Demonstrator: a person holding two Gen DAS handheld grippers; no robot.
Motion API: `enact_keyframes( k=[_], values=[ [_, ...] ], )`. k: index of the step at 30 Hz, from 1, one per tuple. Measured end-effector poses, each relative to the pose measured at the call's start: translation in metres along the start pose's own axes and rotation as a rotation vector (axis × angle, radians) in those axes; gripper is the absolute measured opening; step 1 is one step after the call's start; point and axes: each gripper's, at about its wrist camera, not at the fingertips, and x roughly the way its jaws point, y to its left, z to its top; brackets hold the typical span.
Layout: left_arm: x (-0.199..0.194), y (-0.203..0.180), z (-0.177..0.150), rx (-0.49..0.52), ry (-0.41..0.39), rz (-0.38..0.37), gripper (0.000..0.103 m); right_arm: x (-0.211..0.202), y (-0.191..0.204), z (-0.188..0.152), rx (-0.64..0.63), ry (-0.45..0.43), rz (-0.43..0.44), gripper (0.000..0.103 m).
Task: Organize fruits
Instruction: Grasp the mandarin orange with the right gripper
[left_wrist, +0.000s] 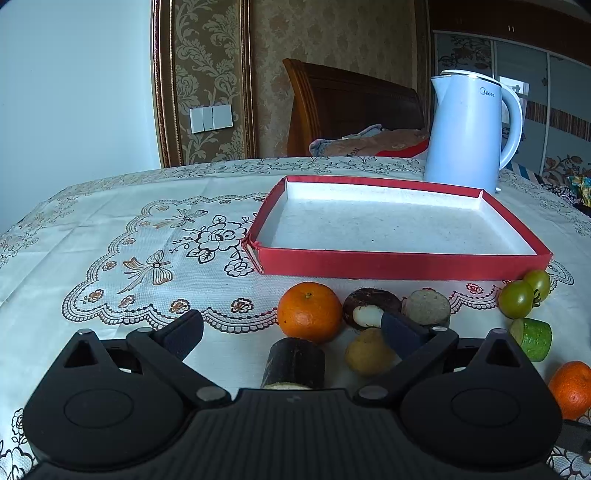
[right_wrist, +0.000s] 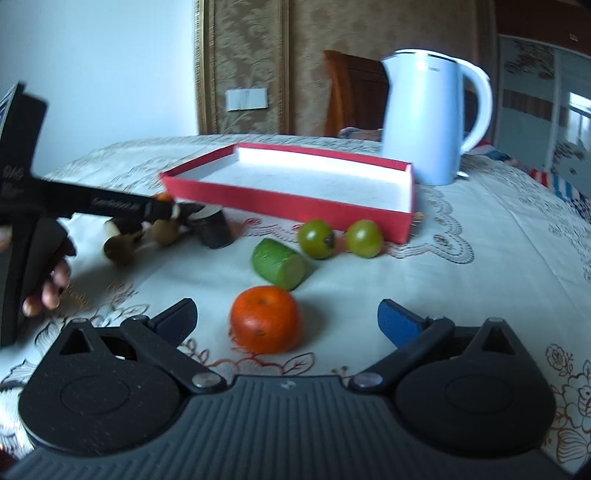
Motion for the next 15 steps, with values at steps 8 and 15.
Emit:
enact_keyframes(
  k=[8, 15],
  values=[
    [0.0, 0.0, 0.0, 0.001, 0.001, 0.0, 0.103, 0.013, -0.003, 0.005, 0.019, 0.065, 0.01, 0.09],
    [0.0, 0.0, 0.0, 0.001, 0.001, 0.0, 0.103, 0.017, 0.001, 0.006, 0.003, 0.074, -0.002, 0.082]
  ],
)
